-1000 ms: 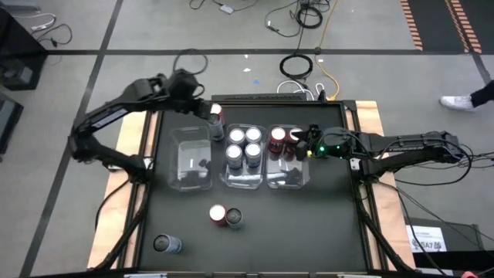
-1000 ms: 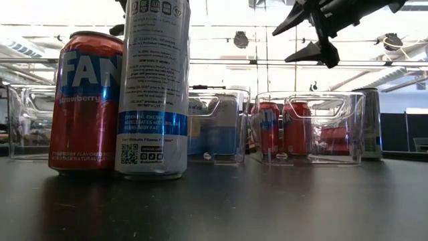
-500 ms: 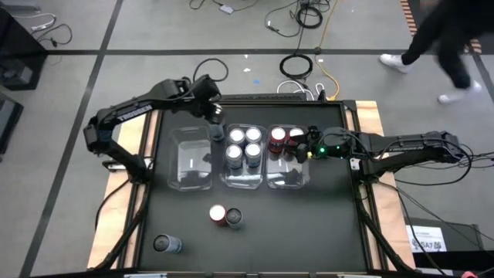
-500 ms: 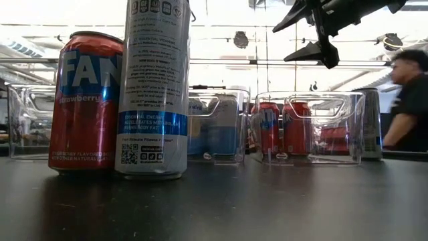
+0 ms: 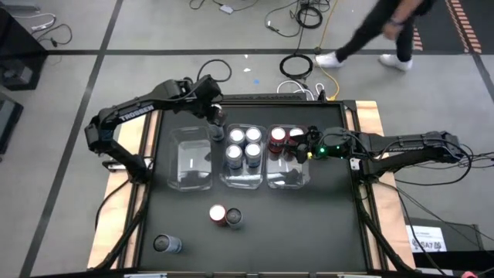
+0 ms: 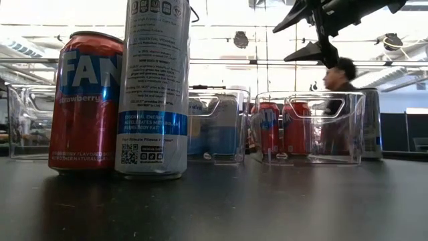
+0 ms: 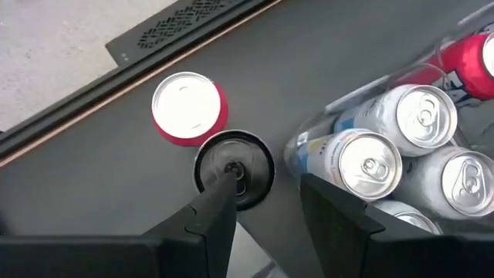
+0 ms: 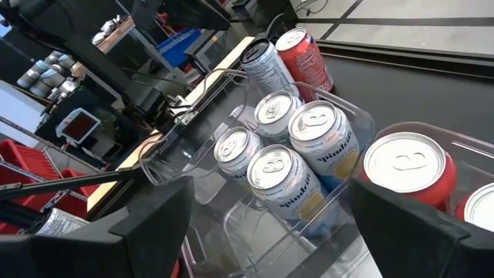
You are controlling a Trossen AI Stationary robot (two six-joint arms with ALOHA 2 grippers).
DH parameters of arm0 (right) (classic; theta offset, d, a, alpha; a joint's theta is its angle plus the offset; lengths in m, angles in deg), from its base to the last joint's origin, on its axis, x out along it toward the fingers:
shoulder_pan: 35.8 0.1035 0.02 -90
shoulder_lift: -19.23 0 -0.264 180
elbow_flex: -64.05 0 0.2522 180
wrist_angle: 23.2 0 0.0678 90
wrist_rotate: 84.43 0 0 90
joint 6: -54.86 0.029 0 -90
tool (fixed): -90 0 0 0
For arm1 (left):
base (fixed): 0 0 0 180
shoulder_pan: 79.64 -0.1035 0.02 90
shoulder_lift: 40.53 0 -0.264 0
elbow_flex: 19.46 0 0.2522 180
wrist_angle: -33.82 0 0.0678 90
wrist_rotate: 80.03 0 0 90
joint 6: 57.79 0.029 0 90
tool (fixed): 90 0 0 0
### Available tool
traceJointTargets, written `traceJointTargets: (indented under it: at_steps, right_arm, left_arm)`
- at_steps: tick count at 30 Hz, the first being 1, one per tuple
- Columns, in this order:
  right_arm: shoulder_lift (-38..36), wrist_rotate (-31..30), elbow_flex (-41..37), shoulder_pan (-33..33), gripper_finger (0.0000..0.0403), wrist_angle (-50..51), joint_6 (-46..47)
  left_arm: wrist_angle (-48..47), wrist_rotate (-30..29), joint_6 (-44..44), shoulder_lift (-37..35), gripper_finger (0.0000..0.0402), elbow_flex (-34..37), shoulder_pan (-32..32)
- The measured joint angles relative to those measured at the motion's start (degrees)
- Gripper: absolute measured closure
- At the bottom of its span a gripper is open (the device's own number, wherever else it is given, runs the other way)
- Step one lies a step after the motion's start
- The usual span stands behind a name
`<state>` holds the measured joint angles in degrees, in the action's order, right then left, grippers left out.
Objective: Sort soda cans
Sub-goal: Put the top left white-blue soda can into the left transparent bin
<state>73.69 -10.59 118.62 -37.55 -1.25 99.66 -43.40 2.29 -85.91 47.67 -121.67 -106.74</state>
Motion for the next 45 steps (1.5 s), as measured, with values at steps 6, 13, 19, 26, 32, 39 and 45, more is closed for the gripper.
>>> traceJointTargets:
  at_steps: [6, 13, 19, 26, 32, 39, 45]
  right_arm:
    - [0.0, 0.0, 0.0, 0.0, 0.0067, 0.3, 0.0]
    - [0.0, 0.0, 0.0, 0.0, 0.0067, 0.3, 0.0]
    - [0.0, 0.0, 0.0, 0.0, 0.0067, 0.3, 0.0]
    - [0.0, 0.0, 0.0, 0.0, 0.0067, 0.3, 0.0]
    - [0.0, 0.0, 0.0, 0.0, 0.0067, 0.7, 0.0]
    - [0.0, 1.4, 0.0, 0.0, 0.0067, 1.6, 0.0]
    - [0.0, 1.7, 0.0, 0.0, 0.0067, 2.2, 0.0]
  left_arm:
    - [0.0, -2.7, -0.1, 0.0, 0.0244, 0.0, 0.0]
    - [-0.1, -3.5, -1.4, 0.0, 0.0180, 0.0, -0.3]
    - [-3.0, -3.8, -1.3, 0.0, 0.0105, 0.0, -0.2]
    - [-3.7, -3.0, -1.6, 0.0, 0.0086, 0.0, 0.3]
    - [-3.6, 1.5, -1.5, 0.7, 0.0086, 0.0, 0.0]
    - [-3.6, 3.4, -1.5, 5.1, 0.0086, 0.0, -1.0]
    - [-3.5, 3.4, -1.5, 7.9, 0.0087, 0.0, -1.1]
